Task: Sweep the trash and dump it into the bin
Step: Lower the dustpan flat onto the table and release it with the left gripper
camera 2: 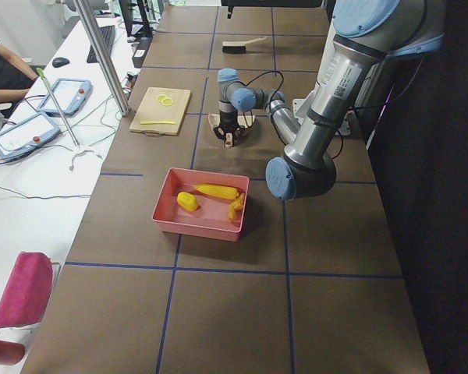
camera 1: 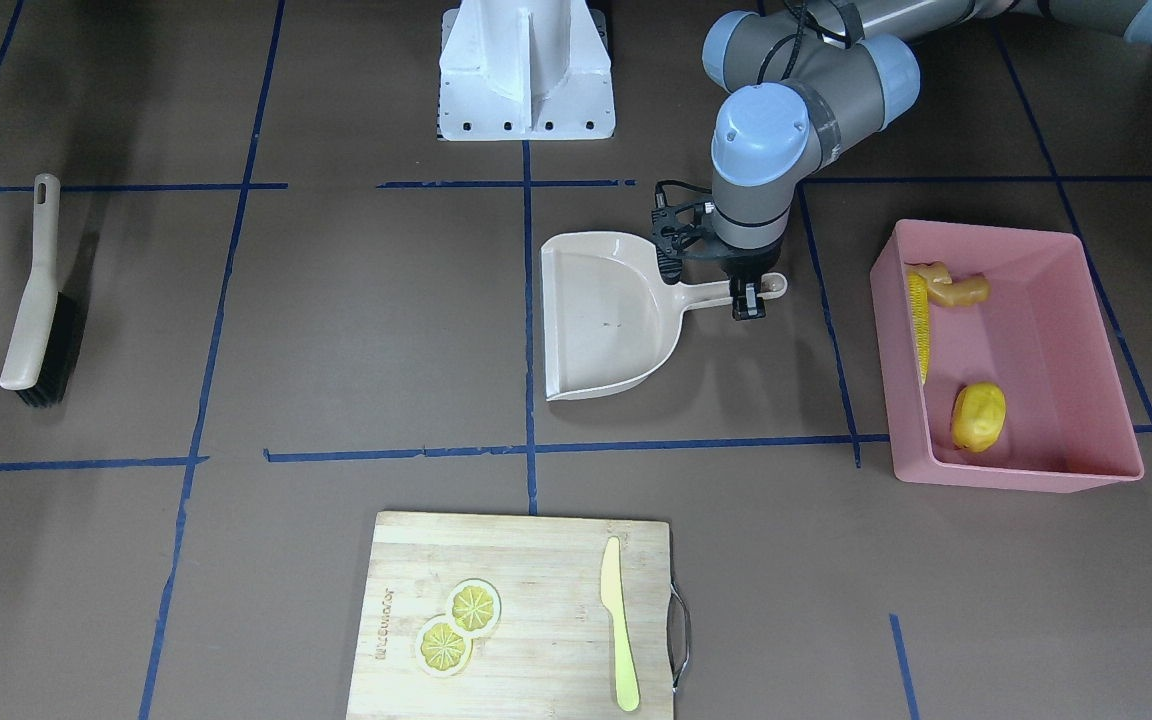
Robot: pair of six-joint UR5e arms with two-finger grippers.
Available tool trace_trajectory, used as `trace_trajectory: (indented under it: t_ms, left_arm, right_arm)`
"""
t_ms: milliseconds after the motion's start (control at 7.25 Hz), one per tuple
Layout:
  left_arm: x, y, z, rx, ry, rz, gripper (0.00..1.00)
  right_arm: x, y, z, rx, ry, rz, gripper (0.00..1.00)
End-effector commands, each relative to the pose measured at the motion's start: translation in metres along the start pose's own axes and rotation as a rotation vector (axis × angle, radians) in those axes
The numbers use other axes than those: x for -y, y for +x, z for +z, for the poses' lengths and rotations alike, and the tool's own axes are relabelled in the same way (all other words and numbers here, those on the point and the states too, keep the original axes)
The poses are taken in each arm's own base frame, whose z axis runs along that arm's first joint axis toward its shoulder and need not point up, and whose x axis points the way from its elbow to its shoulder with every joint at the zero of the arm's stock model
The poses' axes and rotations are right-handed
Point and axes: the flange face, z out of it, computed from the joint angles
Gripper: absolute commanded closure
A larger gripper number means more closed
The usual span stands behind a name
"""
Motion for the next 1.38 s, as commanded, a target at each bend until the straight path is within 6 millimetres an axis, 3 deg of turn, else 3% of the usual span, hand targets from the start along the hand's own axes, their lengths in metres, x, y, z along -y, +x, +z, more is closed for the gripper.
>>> trace_trajectory:
  t_ms: [0,138,276,414,690,828,966,1241]
  left_arm:
    - [-0.002,-0.001,0.001,0.022,-0.016,0.033,0.68]
    - [-0.004,-0.003,0.002,0.022,-0.019,0.041,0.67]
    - [-0.003,-0.003,0.000,0.023,-0.017,0.043,0.26]
    - [-0.010,-0.004,0.002,0.025,-0.036,0.030,0.00]
    - [-0.026,-0.017,-0.006,0.077,-0.104,-0.015,0.00]
    - [-0.048,-0.022,-0.011,0.045,-0.188,-0.071,0.00]
    - [-0.050,-0.015,-0.017,0.022,-0.244,-0.095,0.00]
    - [-0.064,-0.007,-0.066,0.082,-0.170,-0.100,0.00]
  right_arm:
    - [0.001,-0.001,0.000,0.001,0.002,0.000,0.00]
    - [0.001,-0.001,0.000,0.002,0.001,0.000,0.00]
    - [0.001,-0.001,0.000,0.002,0.001,0.000,0.00]
    - [0.001,-0.002,0.000,0.003,0.001,-0.001,0.00]
    - [0.002,-0.001,-0.001,0.002,0.003,0.000,0.00]
    - [0.002,-0.002,-0.001,0.003,0.003,-0.001,0.00]
    - [0.002,-0.002,-0.001,0.003,0.003,-0.001,0.00]
    - [0.006,-0.003,-0.004,0.007,0.013,-0.002,0.00]
